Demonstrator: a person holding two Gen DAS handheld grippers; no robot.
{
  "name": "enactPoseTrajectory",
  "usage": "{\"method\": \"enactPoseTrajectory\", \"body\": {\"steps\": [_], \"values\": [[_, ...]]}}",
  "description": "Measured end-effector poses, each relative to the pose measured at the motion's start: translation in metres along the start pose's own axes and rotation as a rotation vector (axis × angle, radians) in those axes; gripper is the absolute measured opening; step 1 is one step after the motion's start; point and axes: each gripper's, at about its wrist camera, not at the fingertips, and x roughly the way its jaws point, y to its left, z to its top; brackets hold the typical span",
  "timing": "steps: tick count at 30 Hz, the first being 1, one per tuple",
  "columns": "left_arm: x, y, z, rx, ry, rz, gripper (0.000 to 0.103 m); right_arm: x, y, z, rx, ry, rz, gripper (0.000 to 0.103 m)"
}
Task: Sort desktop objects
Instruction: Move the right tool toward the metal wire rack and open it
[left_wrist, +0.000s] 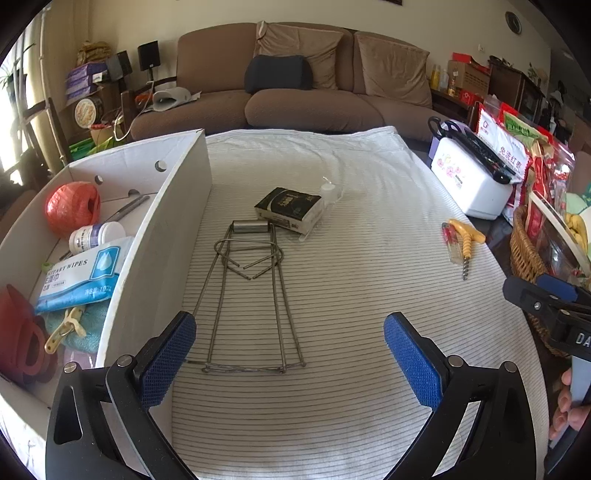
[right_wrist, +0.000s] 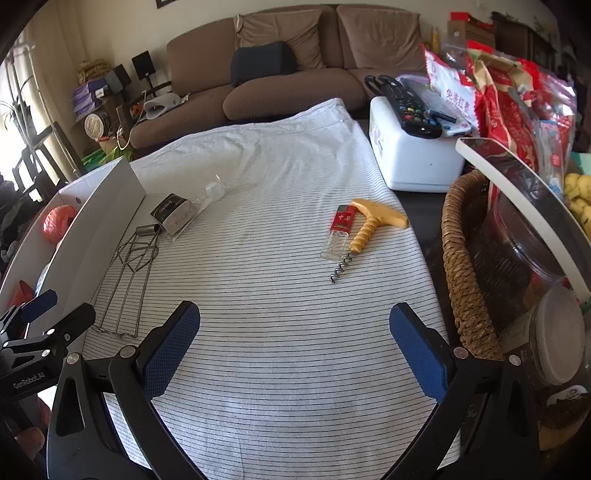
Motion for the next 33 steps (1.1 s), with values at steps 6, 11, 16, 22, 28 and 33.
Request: {"method": "enactPoseTrajectory", "body": {"steps": [6,11,16,22,28,33], "values": [[0.024,-0.013,0.006,0.019,0.021,0.004,0.098,-0.013,-0.003,0.005,-0.019,-0.036,0.009,0.103],[0.037,-0.006,0.006,-0.008,0.054,-0.026,0.094,-0.015,-0.004,0.008,-0.009,-0.045,0.033,0.102],[0.054,0.001,0.001,-0.025,0.113,-0.06,0.07,-0.007,0.002,0.009,-0.011,-0.022,0.065,0.083],[0.068,0.012,-0.003,-0.077,0.146,-0.093,0.065,0.003,0.012,0.009,-0.034,0.004,0.084,0.072],[0.082,0.021,-0.007,-0.132,0.189,-0.106,0.044,0.007,0.022,0.008,-0.046,0.022,0.107,0.072],[0.08,0.022,-0.008,-0.128,0.201,-0.136,0.027,0.01,0.028,0.002,-0.056,0.039,0.119,0.072]]}}
